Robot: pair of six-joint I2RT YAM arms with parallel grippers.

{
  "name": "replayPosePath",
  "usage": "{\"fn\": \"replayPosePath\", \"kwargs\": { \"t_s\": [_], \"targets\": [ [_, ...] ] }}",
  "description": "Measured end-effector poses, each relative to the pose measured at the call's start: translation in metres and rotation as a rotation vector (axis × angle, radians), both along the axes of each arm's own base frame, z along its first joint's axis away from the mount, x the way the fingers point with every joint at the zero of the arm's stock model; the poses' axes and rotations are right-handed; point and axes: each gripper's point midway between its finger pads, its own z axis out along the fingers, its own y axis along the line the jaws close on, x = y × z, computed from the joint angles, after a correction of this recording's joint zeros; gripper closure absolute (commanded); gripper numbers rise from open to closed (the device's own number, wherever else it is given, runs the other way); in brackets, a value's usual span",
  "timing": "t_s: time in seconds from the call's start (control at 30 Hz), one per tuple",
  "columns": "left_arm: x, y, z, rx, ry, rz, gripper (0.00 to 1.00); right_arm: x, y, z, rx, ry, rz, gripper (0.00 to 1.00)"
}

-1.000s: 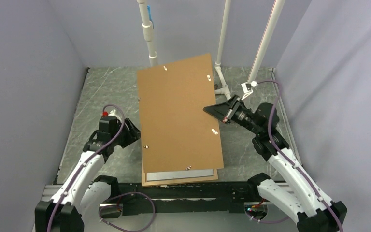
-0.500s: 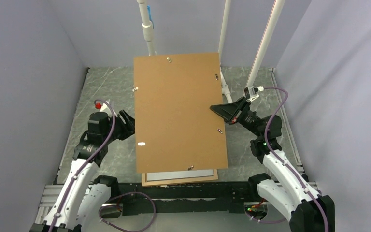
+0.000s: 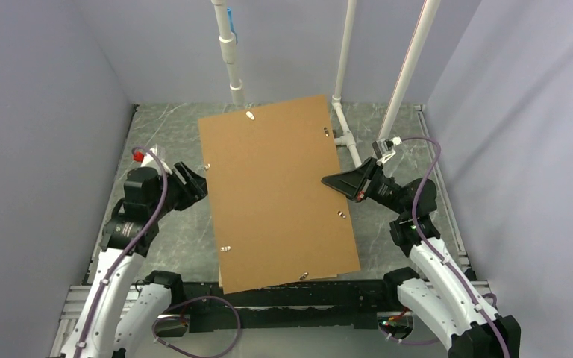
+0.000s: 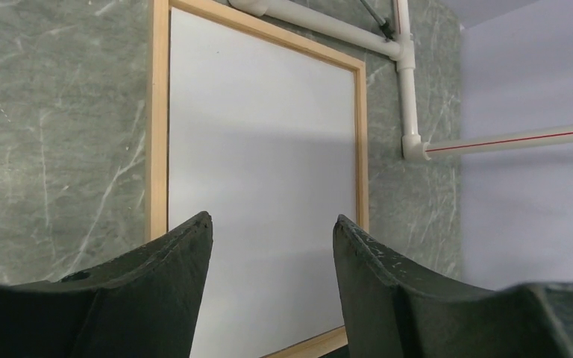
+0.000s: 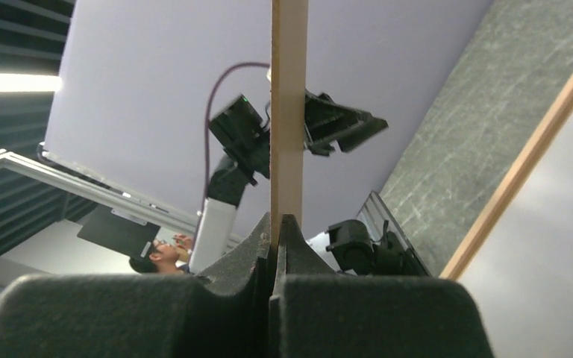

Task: Put the photo into the frame
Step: Place the photo frame item in the photo frame.

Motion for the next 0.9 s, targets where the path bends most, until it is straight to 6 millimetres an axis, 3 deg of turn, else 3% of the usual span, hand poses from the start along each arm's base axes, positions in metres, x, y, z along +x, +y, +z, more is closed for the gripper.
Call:
{"fn": "replayPosePath", "kwargs": {
  "t_s": [0.23,0.43,0.57,0.9],
  "targets": [
    [0.01,-0.004,0.022,0.085,0.002,-0.018,0.37,-0.004,0.0,-0.019,-0.073,0.03,-0.002,1.0],
    [0.008,-0.012,0.015,0.28,0.083,-0.068,0.36,0.003,-0.005,-0.015,-0.088,-0.004,-0.056,1.0],
    [0.008,-0.014,0.001,0.381,0.137,-0.096,0.35,0.008,-0.005,-0.026,-0.121,0.01,-0.07,1.0],
    [-0.001,0.001,0.003,0.415,0.113,-0.025,0.33,0.004,-0.001,-0.037,-0.153,0.044,-0.037,1.0]
  ]
}}
